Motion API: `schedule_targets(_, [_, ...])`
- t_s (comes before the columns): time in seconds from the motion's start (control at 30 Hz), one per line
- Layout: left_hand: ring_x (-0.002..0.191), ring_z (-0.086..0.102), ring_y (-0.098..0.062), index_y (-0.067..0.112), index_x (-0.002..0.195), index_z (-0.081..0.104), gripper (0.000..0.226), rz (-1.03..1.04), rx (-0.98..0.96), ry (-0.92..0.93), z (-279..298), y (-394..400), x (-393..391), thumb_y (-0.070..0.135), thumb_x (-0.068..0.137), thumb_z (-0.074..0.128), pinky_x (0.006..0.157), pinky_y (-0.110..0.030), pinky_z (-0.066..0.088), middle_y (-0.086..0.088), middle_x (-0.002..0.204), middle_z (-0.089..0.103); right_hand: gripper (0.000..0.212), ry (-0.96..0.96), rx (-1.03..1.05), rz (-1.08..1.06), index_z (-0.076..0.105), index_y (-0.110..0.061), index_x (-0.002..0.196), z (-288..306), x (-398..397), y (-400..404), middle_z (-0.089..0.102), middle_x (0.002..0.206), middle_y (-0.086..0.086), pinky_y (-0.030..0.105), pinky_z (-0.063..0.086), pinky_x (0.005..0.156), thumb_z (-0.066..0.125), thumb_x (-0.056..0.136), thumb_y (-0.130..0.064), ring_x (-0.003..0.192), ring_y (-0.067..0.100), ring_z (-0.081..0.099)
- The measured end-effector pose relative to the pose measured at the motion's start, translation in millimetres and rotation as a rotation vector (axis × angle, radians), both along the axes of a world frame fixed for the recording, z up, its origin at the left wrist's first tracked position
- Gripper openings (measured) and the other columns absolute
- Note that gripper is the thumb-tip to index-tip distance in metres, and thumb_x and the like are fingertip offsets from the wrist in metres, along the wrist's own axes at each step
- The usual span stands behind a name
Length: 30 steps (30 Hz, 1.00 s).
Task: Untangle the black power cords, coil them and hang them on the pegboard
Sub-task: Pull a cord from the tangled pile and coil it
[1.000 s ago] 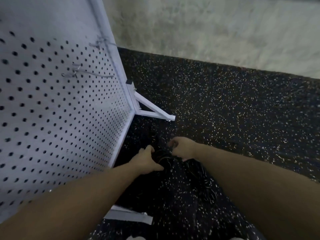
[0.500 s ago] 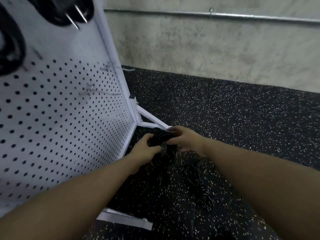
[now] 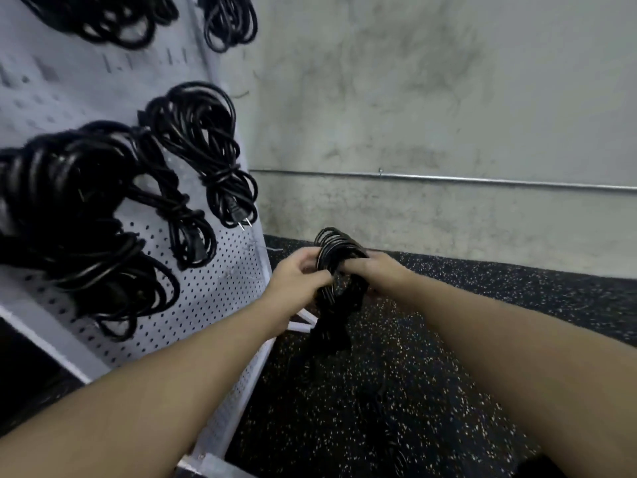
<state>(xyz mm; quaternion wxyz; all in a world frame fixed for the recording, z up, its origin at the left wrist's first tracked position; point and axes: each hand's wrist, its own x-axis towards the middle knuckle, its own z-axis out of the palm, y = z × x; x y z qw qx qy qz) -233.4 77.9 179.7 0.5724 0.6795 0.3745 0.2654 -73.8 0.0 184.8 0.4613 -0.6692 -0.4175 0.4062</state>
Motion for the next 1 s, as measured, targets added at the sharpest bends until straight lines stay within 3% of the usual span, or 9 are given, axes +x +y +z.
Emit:
schedule_targets(0.1, [0.094,0.072,-0.019,0.025,0.115,0.067,0.034,0.092,-0.029,-0.09,32.4,-9.6,-5.4,0.0,0.092,0.067,0.07,-0.033,0.06,-0.004,0.114,0.073,0.034,-0.092,-0.039,0.084,0.074,-0.024,0.111,25.6,1.4,-18.6,0.074,0.102,-0.009,0.018,0.047,0.079,0.066,0.092,-0.051,0.094,0.005,0.067])
schedule_targets(0.2, [0.099,0.073,-0.022,0.026,0.113,0.064,0.031,0.172,-0.046,-0.183,65.7,-19.1,-9.7,0.001,0.094,0.066,0.083,-0.043,0.063,0.0,0.113,0.072,0.04,-0.074,0.046,0.09,0.066,-0.03,0.123,50.4,-4.4,-27.8,0.068,0.112,-0.019,0.011,0.041,0.084,0.061,0.092,-0.056,0.099,-0.006,0.06])
schedule_targets(0.3, [0.1,0.073,-0.024,0.024,0.113,0.064,0.031,0.264,-0.027,-0.263,94.4,-25.1,-9.0,-0.001,0.095,0.064,0.088,-0.047,0.062,0.002,0.105,0.072,0.057,-0.099,0.151,0.097,0.066,-0.028,0.131,69.7,-12.7,-23.8,0.07,0.125,-0.014,0.031,0.043,0.109,0.066,0.084,-0.061,0.112,0.003,0.064])
schedule_targets(0.47, [0.1,0.074,-0.033,0.021,0.111,0.069,0.029,0.372,0.033,-0.395,126.7,-21.0,-1.0,-0.001,0.092,0.068,0.088,-0.054,0.061,-0.004,0.1,0.074,0.024,-0.168,0.326,0.01,0.071,-0.028,0.114,103.5,-19.9,-7.7,0.076,0.108,-0.005,0.043,0.057,0.096,0.06,0.099,-0.043,0.103,0.015,0.071])
schedule_targets(0.53, [0.102,0.073,-0.026,0.027,0.11,0.068,0.03,0.39,0.111,-0.416,134.4,-15.0,5.5,0.006,0.09,0.072,0.093,-0.052,0.059,-0.001,0.106,0.073,0.027,-0.165,0.364,-0.014,0.065,-0.024,0.117,117.8,-23.2,0.8,0.073,0.109,0.001,0.043,0.058,0.092,0.052,0.104,-0.042,0.105,0.021,0.069])
schedule_targets(0.67, [0.111,0.067,-0.013,0.024,0.132,0.06,0.046,0.424,0.23,-0.445,153.5,-7.9,15.9,0.019,0.09,0.077,0.103,-0.045,0.054,0.012,0.113,0.068,0.035,-0.136,0.43,-0.061,0.059,-0.022,0.126,140.0,-23.4,23.9,0.067,0.11,-0.008,0.021,0.047,0.084,0.044,0.106,-0.045,0.102,0.006,0.062])
schedule_targets(0.77, [0.127,0.053,-0.006,0.028,0.152,0.044,0.065,0.48,0.322,-0.43,163.3,2.3,22.8,0.025,0.094,0.074,0.114,-0.039,0.044,0.013,0.136,0.058,0.04,-0.104,0.453,-0.078,0.058,-0.018,0.131,155.7,-24.2,47.7,0.066,0.116,-0.005,0.03,0.045,0.098,0.04,0.107,-0.045,0.108,0.01,0.061])
schedule_targets(0.87, [0.116,0.063,-0.012,0.042,0.159,0.026,0.076,0.49,0.365,-0.404,163.9,18.1,29.7,0.035,0.095,0.067,0.106,-0.046,0.052,0.008,0.121,0.064,0.042,-0.096,0.459,-0.077,0.058,-0.015,0.133,165.3,-24.5,72.6,0.064,0.12,-0.003,0.028,0.044,0.091,0.039,0.108,-0.043,0.108,0.012,0.059])
schedule_targets(1.0, [0.154,0.022,-0.013,0.042,0.162,0.002,0.075,0.499,0.484,-0.26,158.5,40.2,37.1,0.034,0.106,0.05,0.126,-0.033,0.019,0.004,0.171,0.018,0.043,-0.079,0.445,-0.034,0.055,-0.016,0.136,164.6,-23.7,102.9,0.059,0.117,-0.006,0.025,0.04,0.086,0.037,0.109,-0.043,0.109,0.011,0.055])
